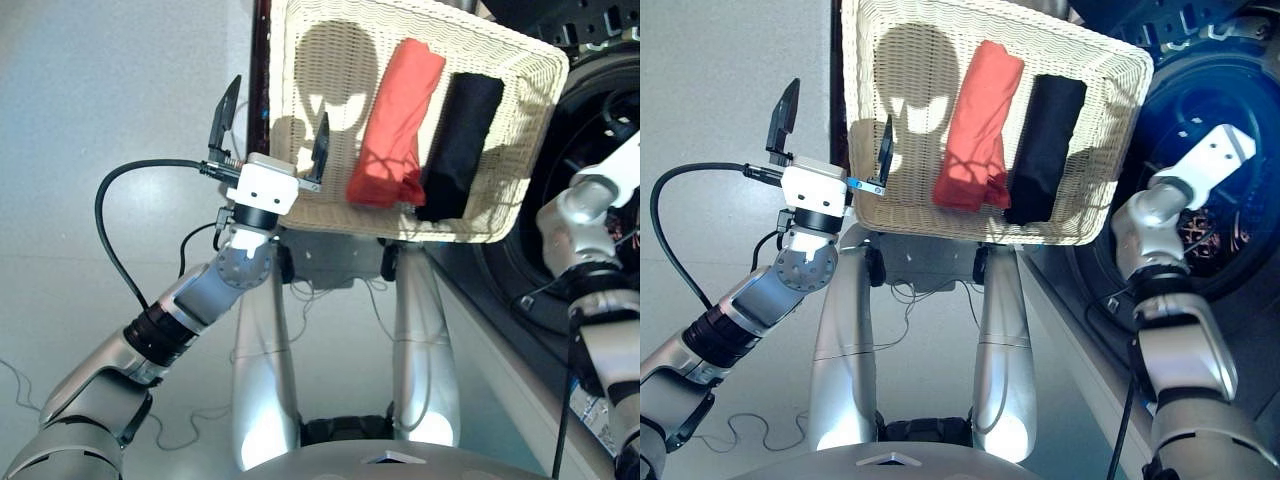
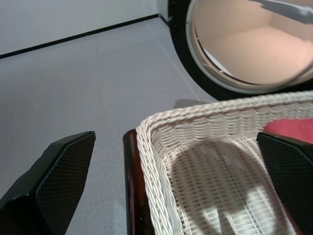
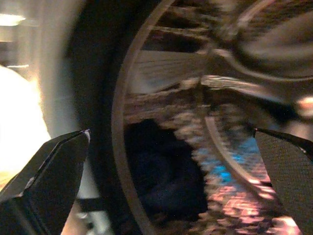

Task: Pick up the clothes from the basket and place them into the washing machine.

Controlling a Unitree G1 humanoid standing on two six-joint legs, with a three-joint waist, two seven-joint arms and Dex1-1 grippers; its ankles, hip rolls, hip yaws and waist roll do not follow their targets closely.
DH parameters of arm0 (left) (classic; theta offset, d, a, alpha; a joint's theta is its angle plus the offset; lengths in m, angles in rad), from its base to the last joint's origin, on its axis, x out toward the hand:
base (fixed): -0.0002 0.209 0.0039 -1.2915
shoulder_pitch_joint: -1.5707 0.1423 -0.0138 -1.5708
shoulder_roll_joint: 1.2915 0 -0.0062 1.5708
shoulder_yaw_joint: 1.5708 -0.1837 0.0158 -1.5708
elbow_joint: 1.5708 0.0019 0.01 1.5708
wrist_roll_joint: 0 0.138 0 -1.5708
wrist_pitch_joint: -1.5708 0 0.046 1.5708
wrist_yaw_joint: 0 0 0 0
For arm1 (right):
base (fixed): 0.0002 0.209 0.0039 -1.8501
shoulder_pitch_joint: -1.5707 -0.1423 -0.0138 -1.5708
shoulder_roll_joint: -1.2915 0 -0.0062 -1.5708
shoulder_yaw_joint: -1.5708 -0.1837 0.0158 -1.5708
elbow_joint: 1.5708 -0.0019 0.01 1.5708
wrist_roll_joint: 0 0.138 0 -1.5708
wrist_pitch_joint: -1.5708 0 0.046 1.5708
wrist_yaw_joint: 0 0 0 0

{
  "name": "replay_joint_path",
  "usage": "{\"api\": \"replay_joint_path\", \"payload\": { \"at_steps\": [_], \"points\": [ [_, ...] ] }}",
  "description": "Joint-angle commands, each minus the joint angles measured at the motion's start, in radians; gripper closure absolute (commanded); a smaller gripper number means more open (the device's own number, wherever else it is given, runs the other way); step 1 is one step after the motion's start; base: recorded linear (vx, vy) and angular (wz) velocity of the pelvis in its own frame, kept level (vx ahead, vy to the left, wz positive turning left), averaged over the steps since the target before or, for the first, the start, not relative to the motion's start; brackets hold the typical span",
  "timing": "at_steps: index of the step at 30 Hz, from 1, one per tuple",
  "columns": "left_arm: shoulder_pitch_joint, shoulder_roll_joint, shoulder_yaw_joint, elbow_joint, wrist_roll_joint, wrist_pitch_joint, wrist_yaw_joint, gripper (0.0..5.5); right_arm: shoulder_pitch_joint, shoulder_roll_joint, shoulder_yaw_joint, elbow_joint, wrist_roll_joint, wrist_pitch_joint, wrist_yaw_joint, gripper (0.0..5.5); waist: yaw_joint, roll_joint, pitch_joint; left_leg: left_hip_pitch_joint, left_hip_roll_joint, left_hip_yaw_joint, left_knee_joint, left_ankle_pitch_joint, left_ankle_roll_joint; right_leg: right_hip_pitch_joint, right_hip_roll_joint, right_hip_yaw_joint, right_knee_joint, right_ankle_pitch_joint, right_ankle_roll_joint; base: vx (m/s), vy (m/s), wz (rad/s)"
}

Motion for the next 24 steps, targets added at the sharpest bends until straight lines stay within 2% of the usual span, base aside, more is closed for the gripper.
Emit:
{"api": "replay_joint_path", "payload": {
  "at_steps": [1,2,3,4,5,7,8,9,12,19,24],
  "points": [
    [0.016,-0.034,-0.012,-0.107,0.003,-0.039,0.017,0.00,0.054,-0.007,-0.044,-0.069,-0.019,-0.100,0.021,0.00,0.011,0.008,-0.015,0.106,0.034,0.045,0.026,-0.126,-0.046,0.006,0.026,0.014,-0.041,0.014,-0.020,0.000,0.000,0.000],
    [0.006,-0.036,-0.003,-0.105,0.000,-0.045,0.009,0.00,0.087,0.017,-0.033,-0.148,-0.043,-0.115,0.056,0.00,0.010,0.009,-0.015,0.085,0.033,0.050,0.014,-0.098,-0.040,-0.015,0.027,0.015,-0.057,0.041,-0.022,0.077,0.004,-0.022],
    [0.017,-0.038,-0.007,-0.104,-0.001,-0.045,0.009,0.00,0.100,0.020,-0.030,-0.150,-0.045,-0.113,0.054,0.00,0.010,0.008,-0.015,0.110,0.032,0.046,0.023,-0.124,-0.044,0.009,0.027,0.015,-0.046,0.017,-0.019,-0.061,0.001,-0.035],
    [0.005,-0.041,0.002,-0.108,-0.004,-0.050,0.003,0.00,0.120,0.039,-0.034,-0.191,-0.062,-0.123,0.074,0.00,0.011,0.009,-0.015,0.089,0.032,0.053,0.010,-0.096,-0.038,-0.011,0.026,0.015,-0.063,0.044,-0.021,0.075,-0.002,-0.037],
    [0.017,-0.042,-0.002,-0.107,-0.005,-0.050,0.003,0.00,0.133,0.041,-0.030,-0.191,-0.063,-0.122,0.073,0.00,0.011,0.009,-0.015,0.113,0.032,0.048,0.019,-0.123,-0.042,0.013,0.026,0.016,-0.052,0.019,-0.018,0.000,0.000,0.000],
    [0.022,-0.044,0.006,-0.106,-0.002,-0.059,-0.011,0.00,0.176,0.063,0.010,-0.278,-0.111,-0.124,0.122,0.00,0.014,0.013,-0.015,0.122,0.032,0.051,0.013,-0.126,-0.042,0.022,0.025,0.017,-0.056,0.016,-0.015,0.044,0.004,-0.021],
    [0.023,-0.044,0.006,-0.106,-0.003,-0.059,-0.011,0.00,0.177,0.064,0.010,-0.280,-0.112,-0.123,0.122,0.00,0.013,0.012,-0.015,0.123,0.032,0.051,0.013,-0.125,-0.042,0.023,0.025,0.017,-0.057,0.016,-0.015,-0.095,0.008,-0.065],
    [0.003,-0.041,0.016,-0.105,-0.001,-0.062,-0.016,0.00,0.167,0.080,0.031,-0.336,-0.105,-0.138,0.151,0.00,0.014,0.015,-0.015,0.094,0.031,0.057,-0.003,-0.088,-0.037,-0.005,0.025,0.018,-0.078,0.053,-0.019,-0.092,0.000,-0.060],
    [0.007,-0.038,0.028,-0.118,0.000,-0.073,-0.036,0.00,0.172,0.068,0.080,-0.402,-0.114,-0.135,0.231,0.00,0.016,0.016,-0.015,0.096,0.031,0.059,-0.006,-0.085,-0.035,-0.002,0.026,0.020,-0.083,0.055,-0.019,-0.031,0.000,-0.019],
    [0.020,-0.020,0.040,-0.129,0.022,-0.092,-0.058,0.00,0.144,0.044,0.156,-0.488,-0.193,-0.132,0.312,0.00,0.024,0.028,-0.015,0.102,0.030,0.062,-0.022,-0.077,-0.035,0.005,0.024,0.020,-0.092,0.063,-0.016,0.000,0.000,0.000],
    [0.030,-0.021,0.043,-0.137,0.030,-0.096,-0.072,0.00,0.121,0.033,0.198,-0.529,-0.153,-0.133,0.383,0.00,0.029,0.032,-0.015,0.105,0.028,0.058,-0.021,-0.076,-0.036,0.011,0.022,0.017,-0.095,0.066,-0.015,0.000,0.000,0.000]
  ]
}}
